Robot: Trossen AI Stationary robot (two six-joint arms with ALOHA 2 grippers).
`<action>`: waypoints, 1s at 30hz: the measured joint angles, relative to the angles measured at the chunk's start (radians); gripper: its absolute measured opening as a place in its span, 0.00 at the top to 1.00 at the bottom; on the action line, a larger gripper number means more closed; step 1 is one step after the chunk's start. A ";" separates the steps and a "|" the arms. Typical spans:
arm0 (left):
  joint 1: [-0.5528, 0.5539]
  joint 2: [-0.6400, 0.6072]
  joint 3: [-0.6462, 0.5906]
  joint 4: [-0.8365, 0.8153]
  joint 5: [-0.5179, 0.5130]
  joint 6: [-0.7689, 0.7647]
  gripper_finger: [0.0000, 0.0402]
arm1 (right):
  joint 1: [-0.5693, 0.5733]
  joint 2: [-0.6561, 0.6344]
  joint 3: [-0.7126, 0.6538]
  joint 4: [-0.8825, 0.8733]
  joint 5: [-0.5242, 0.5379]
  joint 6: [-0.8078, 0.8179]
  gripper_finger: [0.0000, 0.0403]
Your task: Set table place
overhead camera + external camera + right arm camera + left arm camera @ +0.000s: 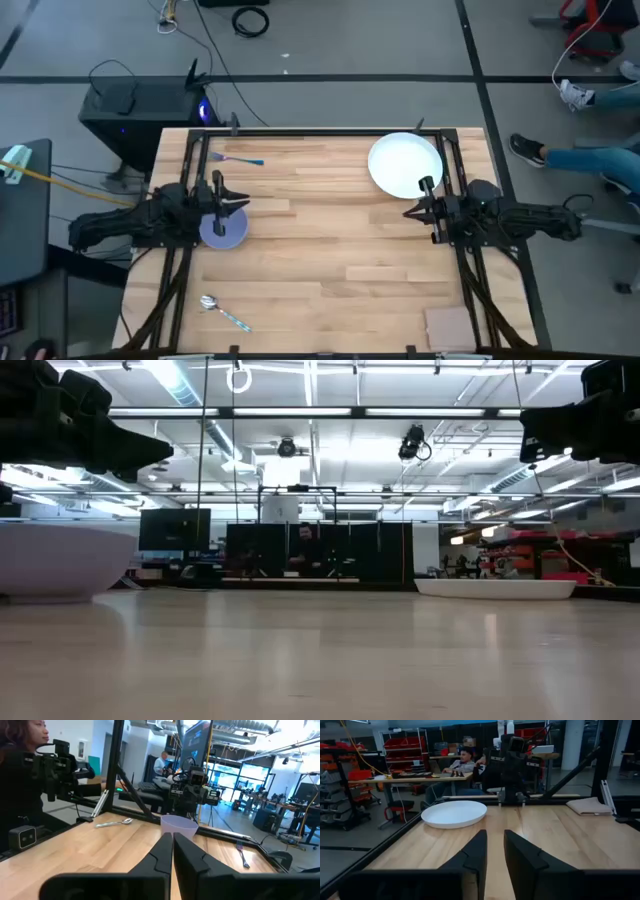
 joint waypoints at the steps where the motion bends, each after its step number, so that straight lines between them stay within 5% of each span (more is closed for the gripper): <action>1: 0.000 0.000 0.000 0.000 0.000 0.000 0.82 | 0.000 0.000 0.000 0.000 0.000 0.000 0.95; 30: 0.000 0.000 0.000 0.000 0.000 0.000 0.83 | 0.000 0.000 0.000 0.000 0.000 0.000 0.95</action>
